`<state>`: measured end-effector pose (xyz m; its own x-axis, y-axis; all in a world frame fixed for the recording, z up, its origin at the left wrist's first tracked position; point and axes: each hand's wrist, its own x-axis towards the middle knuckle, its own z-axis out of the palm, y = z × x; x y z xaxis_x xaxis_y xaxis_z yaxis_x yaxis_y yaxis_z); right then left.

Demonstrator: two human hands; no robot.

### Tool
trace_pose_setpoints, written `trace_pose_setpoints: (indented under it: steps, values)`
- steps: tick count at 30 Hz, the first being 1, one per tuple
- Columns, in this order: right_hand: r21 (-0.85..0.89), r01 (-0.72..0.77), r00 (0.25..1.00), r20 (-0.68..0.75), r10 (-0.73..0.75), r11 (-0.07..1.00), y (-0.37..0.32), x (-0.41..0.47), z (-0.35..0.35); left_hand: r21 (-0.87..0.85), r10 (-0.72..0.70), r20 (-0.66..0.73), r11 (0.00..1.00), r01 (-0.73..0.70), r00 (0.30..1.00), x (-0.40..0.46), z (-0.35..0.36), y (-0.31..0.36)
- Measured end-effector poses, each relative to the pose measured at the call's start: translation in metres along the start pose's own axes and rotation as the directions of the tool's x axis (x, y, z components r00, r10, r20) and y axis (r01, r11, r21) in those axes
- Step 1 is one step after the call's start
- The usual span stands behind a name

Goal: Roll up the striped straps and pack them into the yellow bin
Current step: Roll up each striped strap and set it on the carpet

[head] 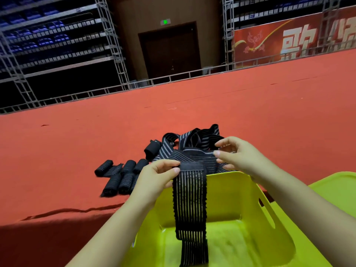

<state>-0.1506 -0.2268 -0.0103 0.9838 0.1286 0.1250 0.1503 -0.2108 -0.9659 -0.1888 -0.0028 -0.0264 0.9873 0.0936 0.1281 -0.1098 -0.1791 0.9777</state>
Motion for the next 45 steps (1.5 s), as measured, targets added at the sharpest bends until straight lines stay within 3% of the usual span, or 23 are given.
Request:
trace_pose_setpoints:
  steps: [4,9,14,20,26,34,39,45]
  values:
    - [-0.177,-0.043,0.999,-0.02,0.04,0.983,0.009,0.048,-0.01,0.118,-0.013,-0.06,0.993,0.02,0.998,0.026,-0.013,-0.018]
    - [-0.546,0.019,0.988,0.138,0.067,0.838,0.031,0.106,0.018,0.165,-0.046,-0.076,0.985,0.058,0.996,0.051,-0.017,-0.036]
    - [-0.648,-0.01,0.943,0.248,0.224,0.761,0.061,0.139,0.048,0.151,-0.095,-0.072,0.983,0.105,0.993,0.067,-0.02,-0.048]
    - [-0.412,-0.061,0.973,0.18,0.147,0.909,0.079,0.152,0.049,0.144,-0.116,-0.092,0.981,0.129,0.989,0.076,-0.019,-0.052]
    - [-0.215,0.062,0.997,-0.038,-0.072,0.975,0.057,0.155,0.023,0.117,-0.08,-0.058,0.989,0.086,0.995,0.073,-0.012,-0.047]
    - [-0.011,0.258,0.891,-0.384,-0.243,0.966,0.015,0.151,-0.028,0.153,0.003,0.033,0.988,-0.008,0.999,0.058,0.003,-0.022]
    - [0.029,0.304,0.901,-0.334,-0.277,0.952,0.005,0.135,-0.042,0.093,-0.028,0.062,0.995,0.022,0.998,0.051,0.013,-0.007]
    - [0.212,0.309,0.932,-0.259,-0.252,0.927,-0.011,0.1,-0.046,-0.067,-0.019,-0.069,0.998,0.014,0.997,0.045,0.023,0.007]
